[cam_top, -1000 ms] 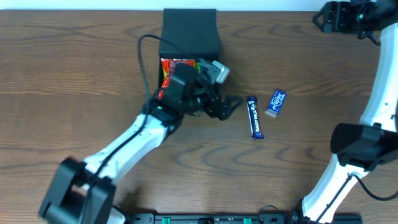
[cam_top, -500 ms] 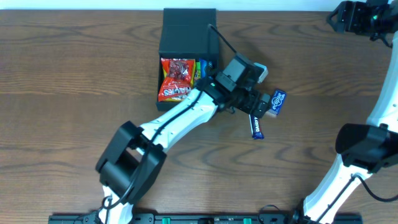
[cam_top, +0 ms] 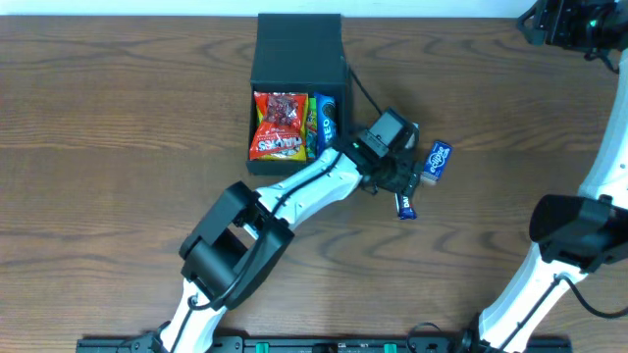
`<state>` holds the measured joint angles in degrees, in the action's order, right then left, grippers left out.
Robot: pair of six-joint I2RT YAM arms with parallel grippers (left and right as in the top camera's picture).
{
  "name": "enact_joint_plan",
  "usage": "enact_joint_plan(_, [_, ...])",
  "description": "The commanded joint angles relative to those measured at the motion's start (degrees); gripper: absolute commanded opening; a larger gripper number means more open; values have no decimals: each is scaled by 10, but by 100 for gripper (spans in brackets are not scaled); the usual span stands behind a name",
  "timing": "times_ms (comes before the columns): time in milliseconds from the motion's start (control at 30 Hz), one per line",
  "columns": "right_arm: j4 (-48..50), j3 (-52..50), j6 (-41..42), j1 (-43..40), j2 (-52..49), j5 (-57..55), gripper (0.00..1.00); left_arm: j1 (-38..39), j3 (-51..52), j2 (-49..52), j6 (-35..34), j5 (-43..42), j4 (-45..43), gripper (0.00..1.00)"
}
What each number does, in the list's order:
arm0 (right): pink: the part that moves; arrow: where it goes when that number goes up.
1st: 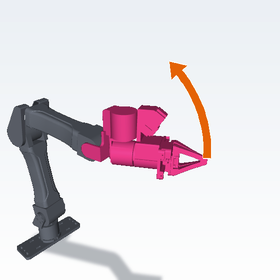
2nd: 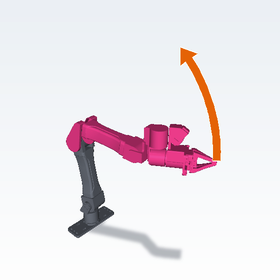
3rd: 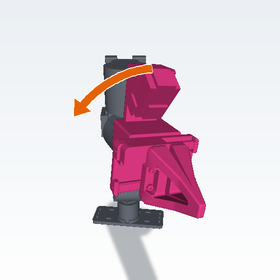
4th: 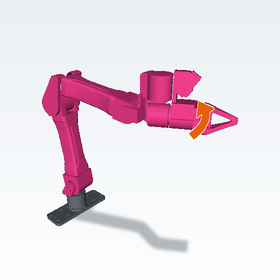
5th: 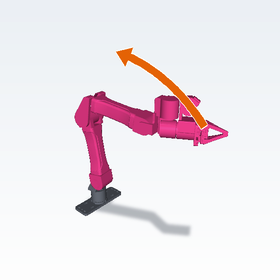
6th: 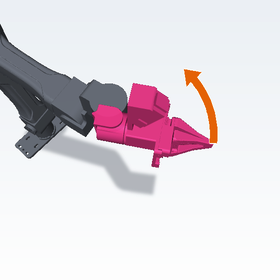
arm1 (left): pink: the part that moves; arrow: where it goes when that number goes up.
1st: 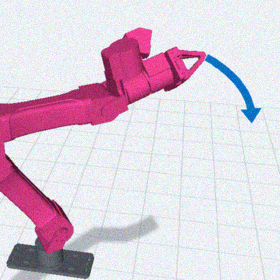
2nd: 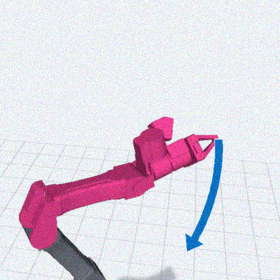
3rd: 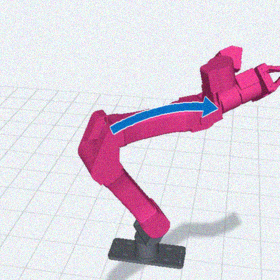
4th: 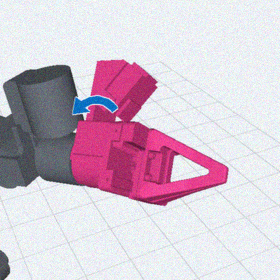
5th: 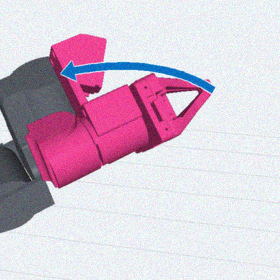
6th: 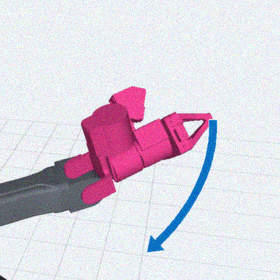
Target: Pack container
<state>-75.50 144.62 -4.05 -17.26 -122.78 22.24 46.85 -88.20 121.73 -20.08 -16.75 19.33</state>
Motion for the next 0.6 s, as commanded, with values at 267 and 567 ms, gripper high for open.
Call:
enact_joint_plan(267, [12, -3, 19, -4, -2, 0, 86, 40, -11, 19, 4, 118, 16, 75])
enact_joint_plan(567, [12, -3, 28, -4, -2, 1, 87, 45, -11, 38, 4, 141, 20, 72])
